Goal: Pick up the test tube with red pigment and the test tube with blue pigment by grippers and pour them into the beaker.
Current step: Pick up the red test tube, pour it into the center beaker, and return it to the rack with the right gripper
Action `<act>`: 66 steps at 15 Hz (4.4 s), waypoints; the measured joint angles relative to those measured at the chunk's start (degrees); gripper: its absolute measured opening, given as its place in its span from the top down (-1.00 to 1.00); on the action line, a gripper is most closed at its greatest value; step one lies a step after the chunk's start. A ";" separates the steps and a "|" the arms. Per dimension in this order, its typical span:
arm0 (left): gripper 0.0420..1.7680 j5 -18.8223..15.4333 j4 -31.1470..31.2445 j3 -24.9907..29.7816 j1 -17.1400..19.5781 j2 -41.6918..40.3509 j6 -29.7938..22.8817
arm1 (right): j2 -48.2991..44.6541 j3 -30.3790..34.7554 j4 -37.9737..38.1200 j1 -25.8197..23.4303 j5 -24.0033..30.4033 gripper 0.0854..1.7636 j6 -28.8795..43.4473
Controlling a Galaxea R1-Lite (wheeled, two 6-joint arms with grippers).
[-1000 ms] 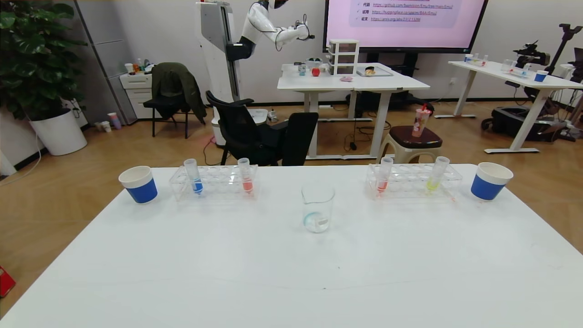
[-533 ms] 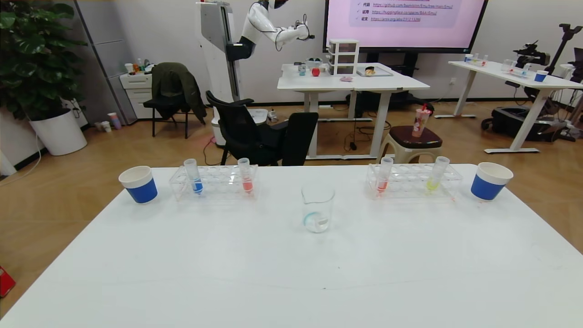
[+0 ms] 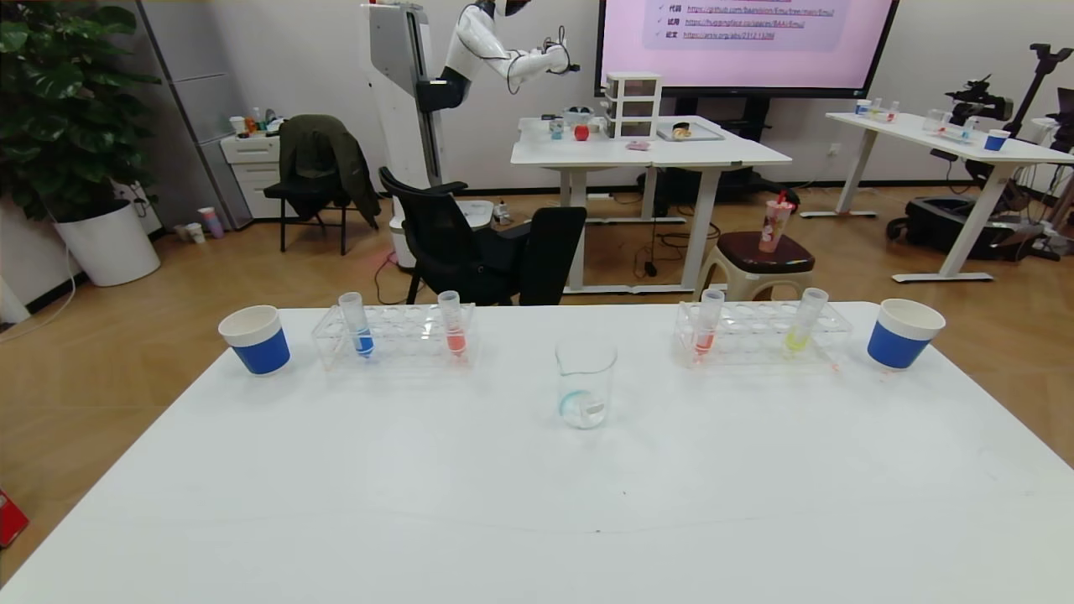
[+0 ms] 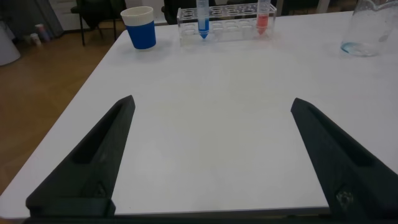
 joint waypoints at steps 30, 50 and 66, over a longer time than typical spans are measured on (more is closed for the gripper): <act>-0.98 0.05 -0.02 0.00 0.00 0.00 0.00 | 101.32 -41.16 -54.69 11.06 -10.65 -0.97 6.74; -0.98 0.00 0.00 0.00 0.00 0.00 0.00 | 97.68 -43.47 -53.97 11.56 -11.02 0.48 6.05; -0.98 0.05 0.00 0.00 0.00 0.00 -0.02 | 89.49 -45.34 -55.26 17.43 24.42 0.48 -21.07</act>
